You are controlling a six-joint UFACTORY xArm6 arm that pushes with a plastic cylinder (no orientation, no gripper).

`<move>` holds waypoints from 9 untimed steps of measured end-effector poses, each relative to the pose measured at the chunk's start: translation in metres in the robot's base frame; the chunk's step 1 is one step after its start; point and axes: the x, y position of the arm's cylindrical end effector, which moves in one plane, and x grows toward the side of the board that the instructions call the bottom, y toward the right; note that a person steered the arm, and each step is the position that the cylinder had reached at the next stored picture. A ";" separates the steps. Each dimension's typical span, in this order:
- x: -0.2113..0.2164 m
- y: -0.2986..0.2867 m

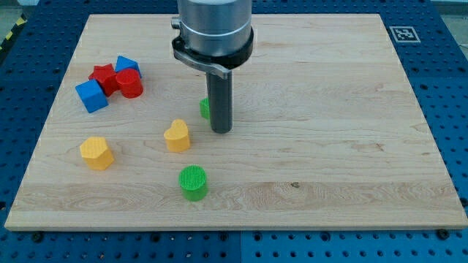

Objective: Slide the yellow heart to the center

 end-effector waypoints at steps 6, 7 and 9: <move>0.023 -0.117; 0.024 -0.109; 0.041 -0.065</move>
